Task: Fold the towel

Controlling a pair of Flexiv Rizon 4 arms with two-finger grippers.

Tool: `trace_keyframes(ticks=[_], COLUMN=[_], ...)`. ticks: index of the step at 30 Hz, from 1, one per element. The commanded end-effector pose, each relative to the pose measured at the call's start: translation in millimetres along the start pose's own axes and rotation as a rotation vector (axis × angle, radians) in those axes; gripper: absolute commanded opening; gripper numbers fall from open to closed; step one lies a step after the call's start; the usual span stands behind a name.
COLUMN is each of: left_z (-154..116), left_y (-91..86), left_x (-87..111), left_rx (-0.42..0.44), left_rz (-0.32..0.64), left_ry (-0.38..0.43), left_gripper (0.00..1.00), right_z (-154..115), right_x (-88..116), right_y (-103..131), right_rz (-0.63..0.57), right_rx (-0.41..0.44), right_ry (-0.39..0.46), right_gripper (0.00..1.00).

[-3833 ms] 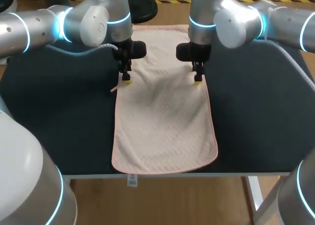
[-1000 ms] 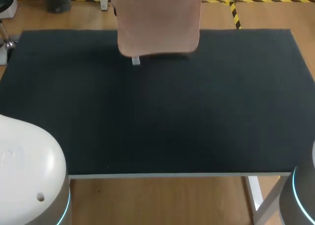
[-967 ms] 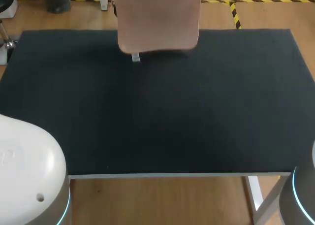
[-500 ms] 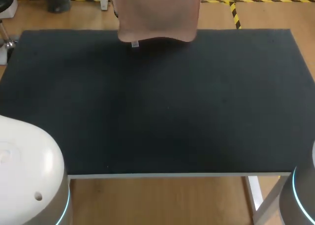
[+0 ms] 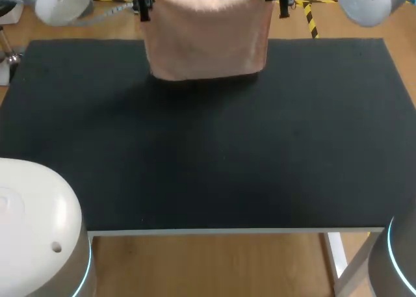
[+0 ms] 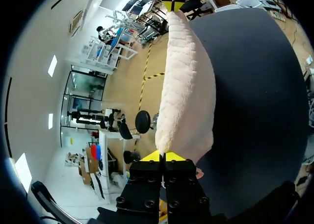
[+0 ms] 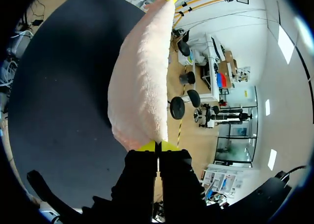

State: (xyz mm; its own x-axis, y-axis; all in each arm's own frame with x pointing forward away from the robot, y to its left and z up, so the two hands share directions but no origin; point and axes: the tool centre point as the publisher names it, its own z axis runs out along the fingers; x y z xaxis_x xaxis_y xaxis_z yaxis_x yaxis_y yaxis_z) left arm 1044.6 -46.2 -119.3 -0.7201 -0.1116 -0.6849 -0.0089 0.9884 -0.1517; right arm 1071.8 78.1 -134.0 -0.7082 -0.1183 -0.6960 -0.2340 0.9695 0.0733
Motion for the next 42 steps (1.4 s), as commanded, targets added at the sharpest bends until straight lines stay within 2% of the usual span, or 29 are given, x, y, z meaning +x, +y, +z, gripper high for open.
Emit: trace_keyframes(ticks=[1,10,16,21,26,30,42], left_z=[-15.2,32.1,72.9,110.8,151.1,182.0,251.8], left_y=[7.8,12.6,12.5,15.4,19.9,24.5,32.4], left_x=[33.0,78.8,105.2,118.0,118.1,111.5,83.6], left_rx=[0.009,-0.004,-0.012,-0.022,-0.033,-0.046,-0.056], left_rz=[-0.007,-0.056,-0.077,-0.086,-0.09,-0.093,-0.082], left_ry=[0.022,0.209,0.336,0.423,0.482,0.519,0.556], left_gripper=[0.0,0.0,0.0,0.0,0.0,0.0,0.0], right_z=[-4.5,32.7,71.1,107.9,147.2,173.9,240.9], right_x=[26.9,73.4,104.0,120.9,125.4,120.9,102.9], right_y=[1.3,-4.3,-8.2,-12.7,-18.2,-24.3,-48.0], right_rz=[-0.005,0.039,0.065,0.076,0.088,0.112,0.168], right_rx=[0.002,0.02,0.029,0.042,0.065,0.086,0.155], right_ry=[0.018,0.164,0.279,0.368,0.425,0.448,0.474], right_gripper=[0.0,0.0,0.0,0.0,0.0,0.0,0.0])
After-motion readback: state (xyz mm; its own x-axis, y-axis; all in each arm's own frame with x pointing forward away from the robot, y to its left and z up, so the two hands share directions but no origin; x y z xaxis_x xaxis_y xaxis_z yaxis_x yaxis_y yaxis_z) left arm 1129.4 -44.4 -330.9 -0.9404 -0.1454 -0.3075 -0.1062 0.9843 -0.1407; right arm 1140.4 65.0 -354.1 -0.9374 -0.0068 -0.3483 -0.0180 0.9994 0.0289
